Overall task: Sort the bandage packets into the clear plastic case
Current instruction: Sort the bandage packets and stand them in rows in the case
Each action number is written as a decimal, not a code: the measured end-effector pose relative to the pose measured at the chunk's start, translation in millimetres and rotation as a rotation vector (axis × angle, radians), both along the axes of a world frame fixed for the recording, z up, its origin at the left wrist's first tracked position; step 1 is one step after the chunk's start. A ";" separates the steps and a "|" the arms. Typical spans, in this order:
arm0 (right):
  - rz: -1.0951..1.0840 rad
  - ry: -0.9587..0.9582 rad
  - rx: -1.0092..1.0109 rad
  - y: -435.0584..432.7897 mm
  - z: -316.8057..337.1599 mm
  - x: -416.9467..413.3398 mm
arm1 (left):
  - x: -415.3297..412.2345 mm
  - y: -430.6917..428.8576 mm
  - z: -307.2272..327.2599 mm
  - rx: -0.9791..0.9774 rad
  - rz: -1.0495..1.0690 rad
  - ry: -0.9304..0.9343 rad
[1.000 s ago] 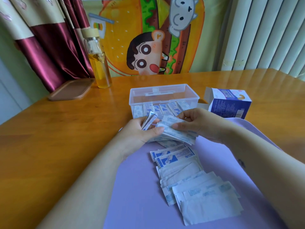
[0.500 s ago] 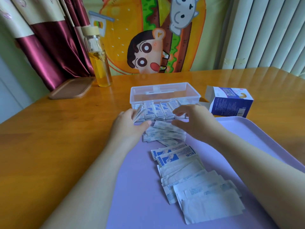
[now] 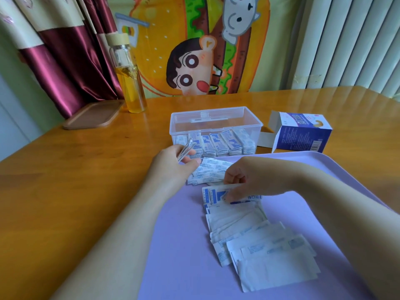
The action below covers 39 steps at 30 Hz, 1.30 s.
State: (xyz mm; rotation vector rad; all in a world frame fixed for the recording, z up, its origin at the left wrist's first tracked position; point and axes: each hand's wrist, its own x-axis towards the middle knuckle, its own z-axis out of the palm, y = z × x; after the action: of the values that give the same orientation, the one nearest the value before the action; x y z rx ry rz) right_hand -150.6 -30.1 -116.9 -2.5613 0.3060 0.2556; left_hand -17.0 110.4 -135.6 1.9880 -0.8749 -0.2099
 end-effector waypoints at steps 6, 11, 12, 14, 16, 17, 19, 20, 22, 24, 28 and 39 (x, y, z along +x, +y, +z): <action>-0.255 -0.256 0.103 -6.3 7.6 -3.5 | -5.6 -1.4 6.7 -0.189 -0.050 0.386; -0.353 -0.467 0.572 8.7 1.7 9.2 | -16.3 -6.9 10.6 -0.352 -0.229 0.852; -0.348 -0.471 0.530 14.0 -1.2 11.1 | -18.5 -7.4 8.9 -0.328 -0.254 0.856; -0.309 -0.482 0.382 27.0 -6.9 14.5 | -22.7 -7.3 5.2 -0.287 -0.256 0.839; -0.241 -0.484 0.344 35.5 -11.4 18.0 | -21.5 -8.6 1.5 -0.298 -0.204 0.862; -0.219 -0.477 0.401 37.4 -10.2 17.5 | -21.1 -8.7 1.9 -0.310 -0.183 0.873; -0.186 -0.457 0.552 37.9 -3.3 14.1 | -21.1 -9.0 4.1 -0.335 -0.167 0.895; -0.176 -0.435 0.575 36.3 -0.7 11.7 | -21.6 -10.0 5.4 -0.349 -0.165 0.914; -0.197 -0.444 0.475 34.9 -0.6 12.6 | -22.2 -8.9 8.7 -0.391 -0.162 0.944; -0.288 -0.443 0.452 35.5 -4.8 14.9 | -23.0 -8.8 10.8 -0.418 -0.179 0.963; -0.387 -0.515 0.627 42.3 -10.8 21.8 | -23.4 -8.4 11.0 -0.439 -0.204 1.009; -0.039 -0.632 -0.063 38.0 -19.2 16.9 | -25.3 -6.5 7.8 -0.242 -0.317 1.091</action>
State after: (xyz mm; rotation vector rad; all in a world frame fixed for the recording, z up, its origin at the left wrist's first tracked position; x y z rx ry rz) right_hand -133.7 7.8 -136.1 -2.5363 0.1204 -0.5783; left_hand -42.3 103.9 -127.9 1.1948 -0.4325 -1.1737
